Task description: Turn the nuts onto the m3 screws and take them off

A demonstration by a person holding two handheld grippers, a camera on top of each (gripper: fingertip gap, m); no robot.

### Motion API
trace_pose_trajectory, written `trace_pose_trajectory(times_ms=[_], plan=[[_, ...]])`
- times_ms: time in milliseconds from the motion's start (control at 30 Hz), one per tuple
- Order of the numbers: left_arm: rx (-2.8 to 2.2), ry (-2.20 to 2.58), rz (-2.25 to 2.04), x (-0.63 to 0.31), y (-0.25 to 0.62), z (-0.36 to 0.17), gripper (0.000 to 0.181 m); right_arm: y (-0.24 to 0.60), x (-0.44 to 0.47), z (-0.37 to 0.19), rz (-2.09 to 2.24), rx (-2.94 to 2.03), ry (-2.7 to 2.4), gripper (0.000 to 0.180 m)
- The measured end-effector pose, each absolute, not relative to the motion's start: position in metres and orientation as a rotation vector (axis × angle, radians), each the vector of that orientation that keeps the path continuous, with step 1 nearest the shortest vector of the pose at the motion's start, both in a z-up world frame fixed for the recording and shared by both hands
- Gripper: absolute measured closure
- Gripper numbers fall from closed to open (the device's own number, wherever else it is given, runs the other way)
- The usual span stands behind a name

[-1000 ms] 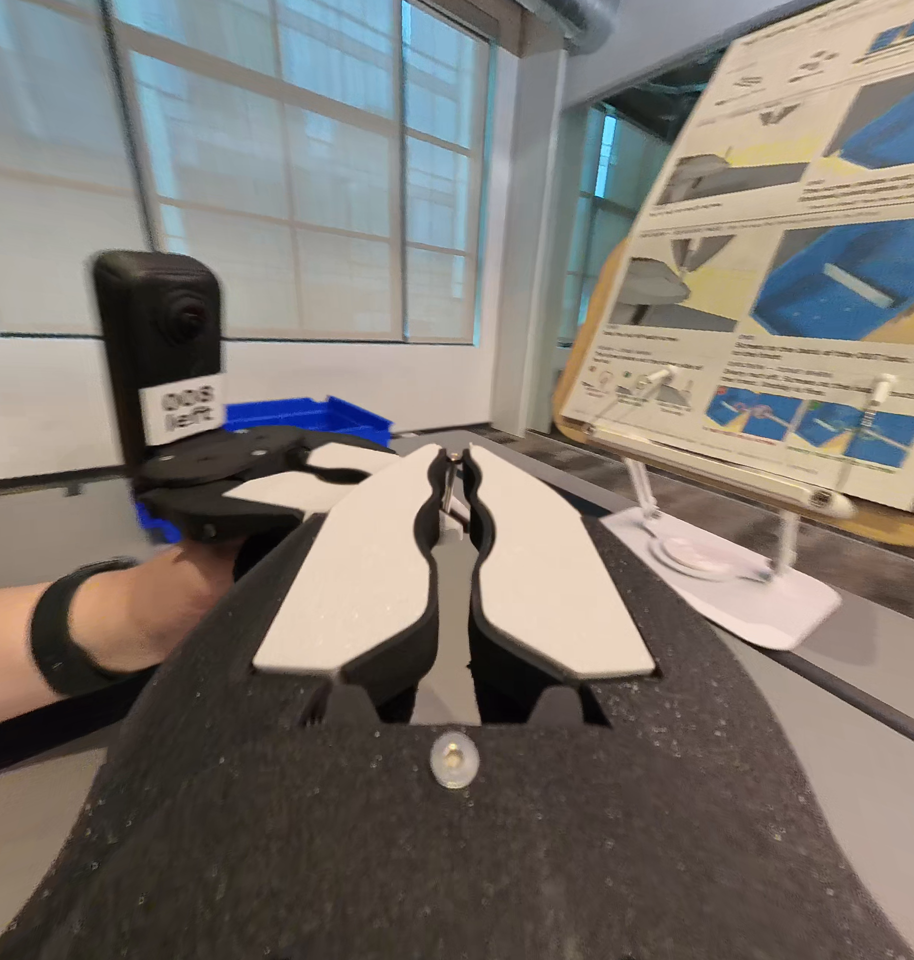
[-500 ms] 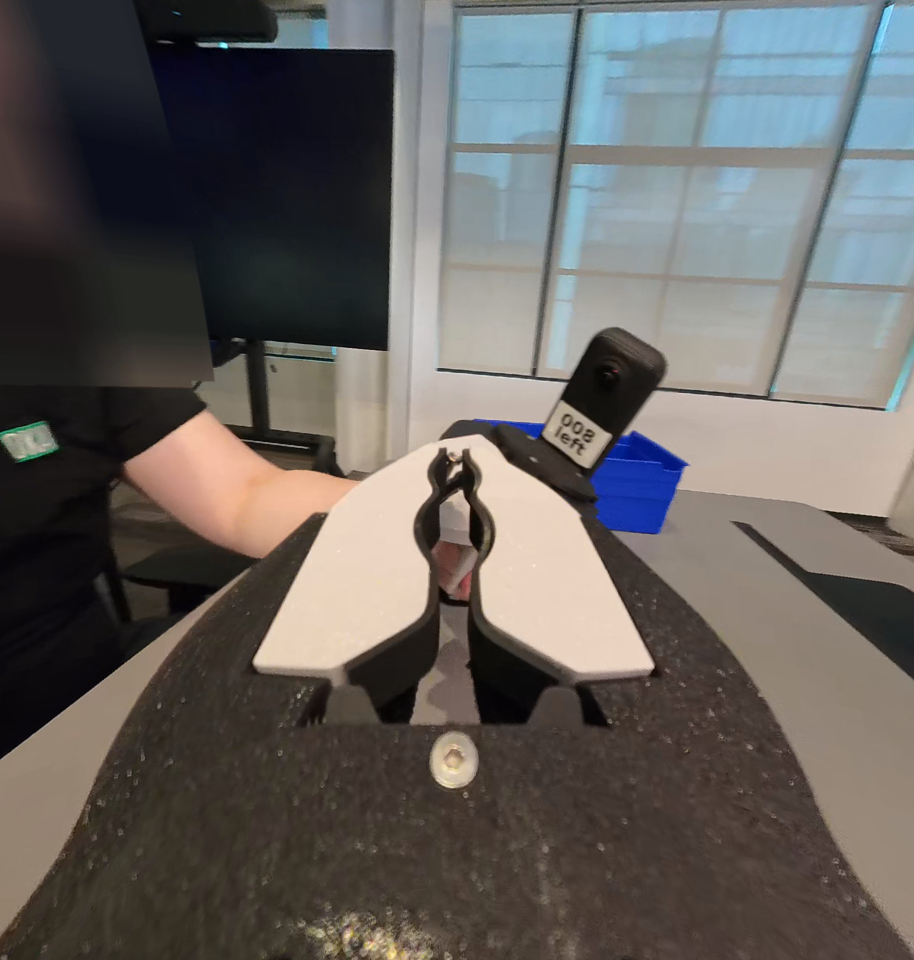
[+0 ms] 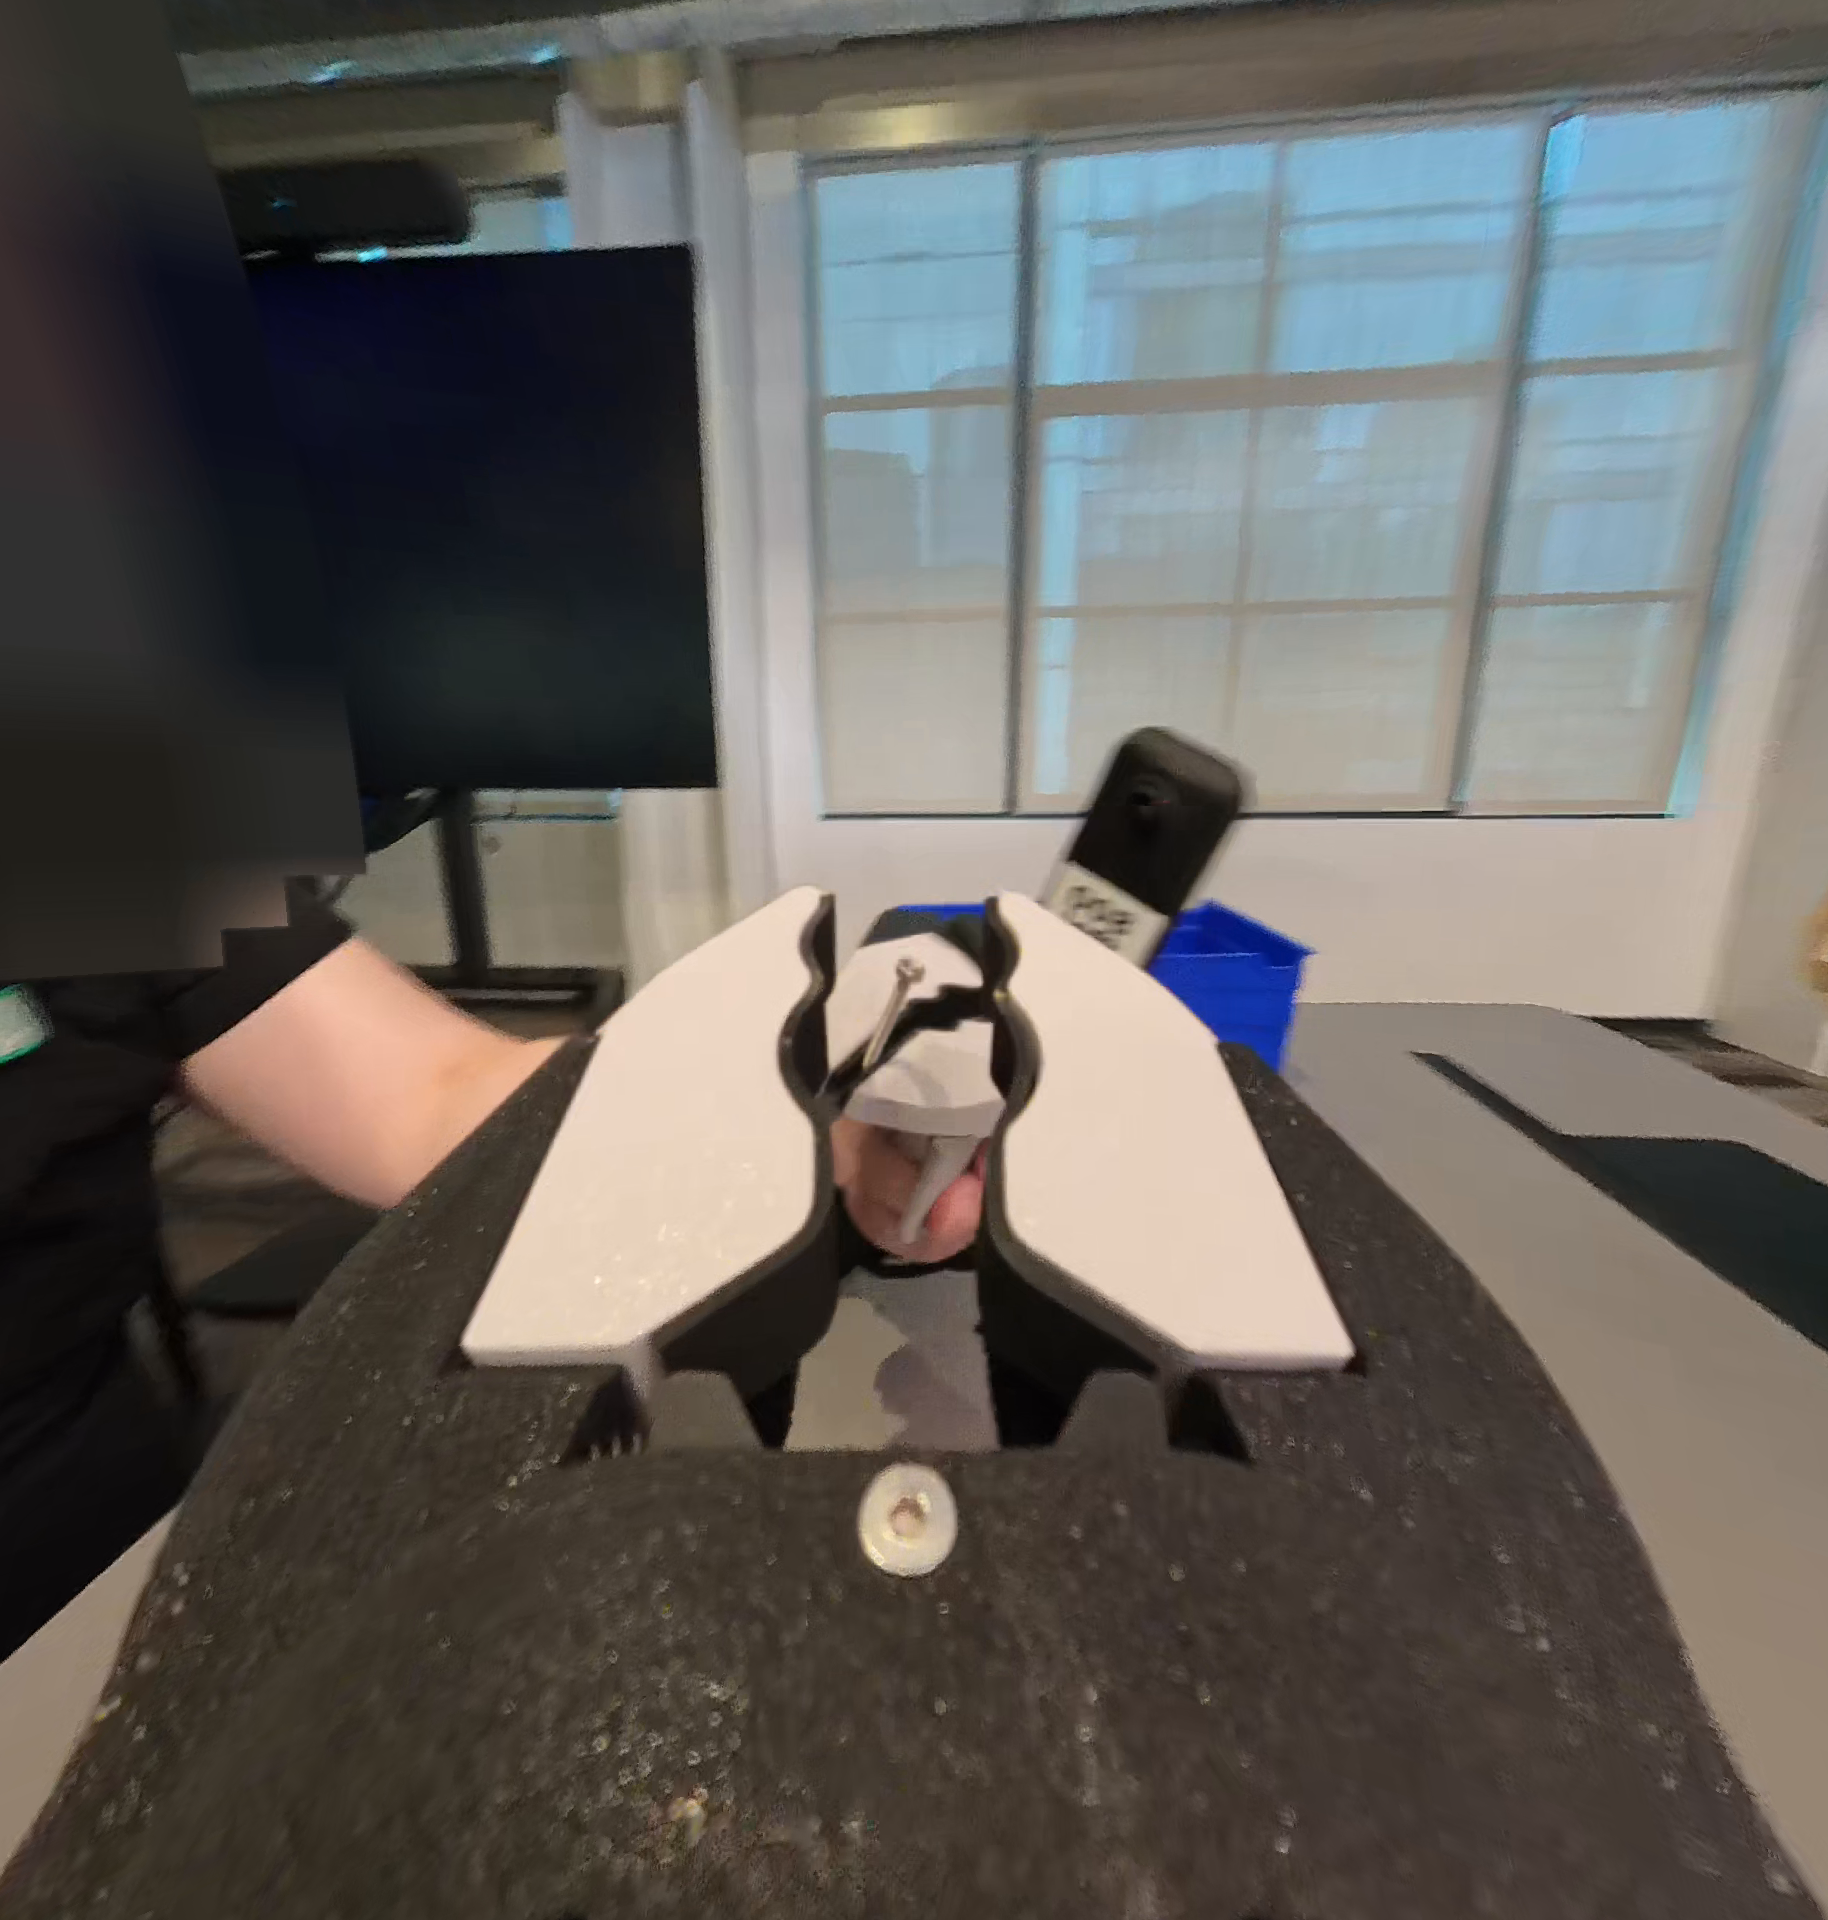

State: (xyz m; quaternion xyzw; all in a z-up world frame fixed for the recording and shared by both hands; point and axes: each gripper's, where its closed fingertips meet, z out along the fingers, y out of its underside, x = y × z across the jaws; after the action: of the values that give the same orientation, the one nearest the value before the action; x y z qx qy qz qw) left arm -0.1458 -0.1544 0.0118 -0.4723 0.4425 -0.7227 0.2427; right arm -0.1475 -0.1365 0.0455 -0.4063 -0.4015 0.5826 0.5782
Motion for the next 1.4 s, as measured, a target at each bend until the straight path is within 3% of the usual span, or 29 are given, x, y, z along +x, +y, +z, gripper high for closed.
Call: trace_pose_trajectory(times_ms=[33, 200, 333, 567, 1400], plan=[[-1.278, 1.165, -1.920, -0.147, -0.146, 0.015, 0.179, -0.127, -0.144, 0.049, 1.322, -0.974, -0.872, 0.152], [-1.304, 0.834, -1.471, -0.153, -0.086, 0.022, 0.179, -0.087, -0.131, 0.054, 1.193, -1.124, -0.585, 0.153], [-1.338, 0.843, -1.089, -0.152, -0.069, 0.012, 0.179, -0.073, -0.137, 0.040, 0.954, -1.240, -0.551, 0.155], [-1.332, 0.863, -0.804, -0.141, -0.069, 0.008, 0.179, -0.070, -0.144, 0.031, 0.552, -1.279, -0.579, 0.161], [-1.245, 0.894, -0.671, -0.130, -0.081, 0.013, 0.179, -0.077, -0.145, 0.037, 0.555, -1.280, -0.562, 0.175]])
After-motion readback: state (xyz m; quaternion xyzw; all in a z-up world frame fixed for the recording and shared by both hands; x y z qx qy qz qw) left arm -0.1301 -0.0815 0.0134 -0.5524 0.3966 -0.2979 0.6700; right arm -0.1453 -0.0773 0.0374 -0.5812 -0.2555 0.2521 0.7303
